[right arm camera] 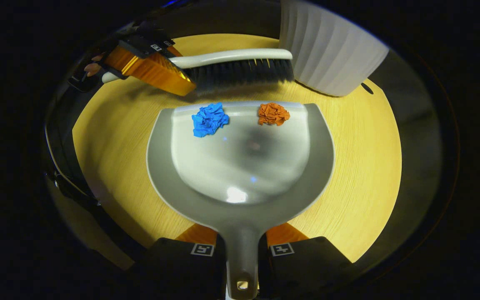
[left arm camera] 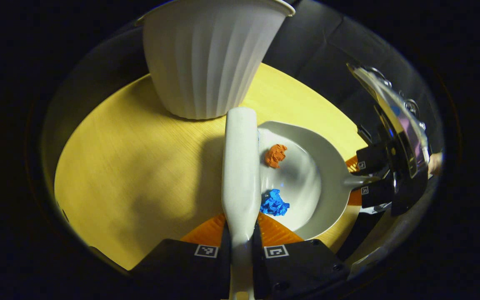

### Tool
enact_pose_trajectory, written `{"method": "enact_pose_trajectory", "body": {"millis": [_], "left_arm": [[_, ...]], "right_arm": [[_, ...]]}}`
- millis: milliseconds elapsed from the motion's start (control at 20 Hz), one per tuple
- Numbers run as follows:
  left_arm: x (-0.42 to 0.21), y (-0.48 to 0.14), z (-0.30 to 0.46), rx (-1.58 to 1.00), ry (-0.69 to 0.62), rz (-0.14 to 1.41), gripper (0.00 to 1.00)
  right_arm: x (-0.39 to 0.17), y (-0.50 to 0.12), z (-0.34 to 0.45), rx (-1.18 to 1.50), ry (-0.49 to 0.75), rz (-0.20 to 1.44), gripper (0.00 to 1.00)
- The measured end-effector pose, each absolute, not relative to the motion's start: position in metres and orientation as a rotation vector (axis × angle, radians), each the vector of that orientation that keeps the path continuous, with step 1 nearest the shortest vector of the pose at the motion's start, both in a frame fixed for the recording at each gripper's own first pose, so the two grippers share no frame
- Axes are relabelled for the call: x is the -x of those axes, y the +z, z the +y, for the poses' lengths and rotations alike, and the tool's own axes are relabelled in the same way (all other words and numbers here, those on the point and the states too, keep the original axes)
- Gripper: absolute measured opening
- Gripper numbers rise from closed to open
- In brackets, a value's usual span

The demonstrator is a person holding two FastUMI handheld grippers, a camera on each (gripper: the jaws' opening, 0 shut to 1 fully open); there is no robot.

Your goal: Pick up the small broom and dustpan from the desktop, sweep the trash into the dustpan with the broom, and then empty the trash into the garbage bin.

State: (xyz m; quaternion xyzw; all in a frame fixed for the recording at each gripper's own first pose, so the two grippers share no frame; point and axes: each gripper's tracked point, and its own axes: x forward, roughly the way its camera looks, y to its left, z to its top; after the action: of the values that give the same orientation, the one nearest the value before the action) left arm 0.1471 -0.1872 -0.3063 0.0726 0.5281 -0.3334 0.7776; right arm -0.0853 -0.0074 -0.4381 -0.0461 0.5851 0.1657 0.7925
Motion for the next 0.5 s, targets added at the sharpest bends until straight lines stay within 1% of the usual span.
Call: {"method": "enact_pose_trajectory", "body": {"millis": [50, 100, 250, 300, 350, 400, 450, 500], "left_arm": [[-0.152, -0.304, -0.179, -0.146, -0.683, 1.131, 0.25], [-0.158, -0.301, -0.168, -0.135, -0.637, 1.120, 0.26], [-0.165, -0.289, -0.121, -0.105, -0.493, 1.106, 0.26], [-0.161, -0.289, -0.104, -0.104, -0.449, 1.104, 0.26], [-0.153, -0.290, -0.092, -0.090, -0.409, 1.110, 0.24], [-0.145, -0.292, -0.084, -0.067, -0.369, 1.116, 0.25], [-0.139, -0.292, -0.079, -0.045, -0.341, 1.121, 0.25], [-0.131, -0.293, -0.073, -0.023, -0.318, 1.129, 0.25]], "right_arm": [[0.087, -0.437, -0.006, 0.093, 0.339, 1.254, 0.38], [0.089, -0.433, -0.008, 0.090, 0.319, 1.258, 0.34], [0.099, -0.405, -0.013, 0.048, 0.235, 1.268, 0.34], [0.103, -0.393, -0.015, 0.025, 0.204, 1.276, 0.34], [0.106, -0.381, -0.016, 0.003, 0.175, 1.282, 0.34], [0.110, -0.365, -0.020, -0.013, 0.147, 1.285, 0.38], [0.118, -0.346, -0.026, -0.022, 0.120, 1.286, 0.34], [0.125, -0.326, -0.031, -0.027, 0.092, 1.283, 0.34]]}}
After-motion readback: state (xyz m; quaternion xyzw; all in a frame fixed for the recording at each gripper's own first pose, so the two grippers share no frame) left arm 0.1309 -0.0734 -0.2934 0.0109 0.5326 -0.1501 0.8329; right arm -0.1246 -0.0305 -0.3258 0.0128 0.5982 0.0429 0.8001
